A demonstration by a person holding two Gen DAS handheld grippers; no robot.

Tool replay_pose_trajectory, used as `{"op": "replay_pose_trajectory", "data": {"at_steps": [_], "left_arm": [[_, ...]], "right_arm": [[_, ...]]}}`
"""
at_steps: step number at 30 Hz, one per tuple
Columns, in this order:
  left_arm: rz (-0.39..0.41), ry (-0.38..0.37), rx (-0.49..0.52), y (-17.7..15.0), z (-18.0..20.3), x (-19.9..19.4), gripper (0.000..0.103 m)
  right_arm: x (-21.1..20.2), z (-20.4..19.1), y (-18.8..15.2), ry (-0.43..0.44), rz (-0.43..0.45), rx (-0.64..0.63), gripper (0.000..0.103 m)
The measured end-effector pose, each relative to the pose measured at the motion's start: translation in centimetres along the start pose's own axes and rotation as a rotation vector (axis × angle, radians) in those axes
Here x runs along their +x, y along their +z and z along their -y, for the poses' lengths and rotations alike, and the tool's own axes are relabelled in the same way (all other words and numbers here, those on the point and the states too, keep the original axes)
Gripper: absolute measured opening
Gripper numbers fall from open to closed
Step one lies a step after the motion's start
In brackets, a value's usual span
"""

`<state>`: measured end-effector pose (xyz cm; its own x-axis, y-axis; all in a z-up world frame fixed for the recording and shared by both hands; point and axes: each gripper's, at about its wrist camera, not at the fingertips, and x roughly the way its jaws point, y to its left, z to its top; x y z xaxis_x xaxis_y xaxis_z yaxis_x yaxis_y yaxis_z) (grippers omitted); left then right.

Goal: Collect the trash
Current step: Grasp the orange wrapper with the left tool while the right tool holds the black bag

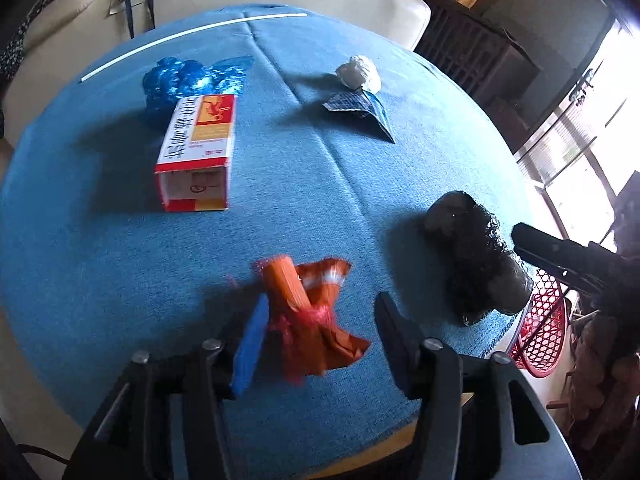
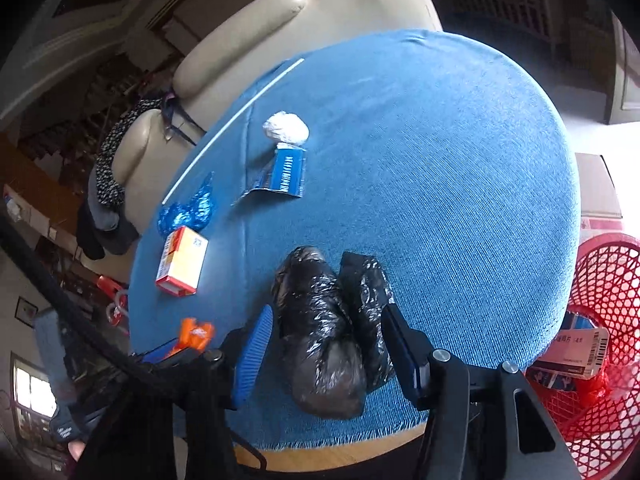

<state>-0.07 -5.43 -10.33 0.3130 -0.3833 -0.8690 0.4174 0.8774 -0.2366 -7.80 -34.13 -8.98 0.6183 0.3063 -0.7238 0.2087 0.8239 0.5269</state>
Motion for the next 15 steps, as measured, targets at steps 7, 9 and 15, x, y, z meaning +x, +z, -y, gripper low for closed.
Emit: {"op": "replay_pose_trajectory", "data": {"at_steps": [7, 9, 15], "left_arm": [[-0.028, -0.024, -0.066, -1.0, -1.6, 0.2, 0.061], [-0.031, -0.029, -0.070, -0.9, -1.5, 0.4, 0.061], [-0.019, -0.032, -0.045, -1.0, -1.0, 1.1, 0.056]], "right_arm": [[2.5, -0.2, -0.5, -0.015, -0.062, -0.011, 0.060], [2.7, -0.5, -0.7, -0.007, -0.055, -0.023, 0.049], [3.2, -2.1, -1.3, -0.007, -0.070, -0.102, 0.041]]}}
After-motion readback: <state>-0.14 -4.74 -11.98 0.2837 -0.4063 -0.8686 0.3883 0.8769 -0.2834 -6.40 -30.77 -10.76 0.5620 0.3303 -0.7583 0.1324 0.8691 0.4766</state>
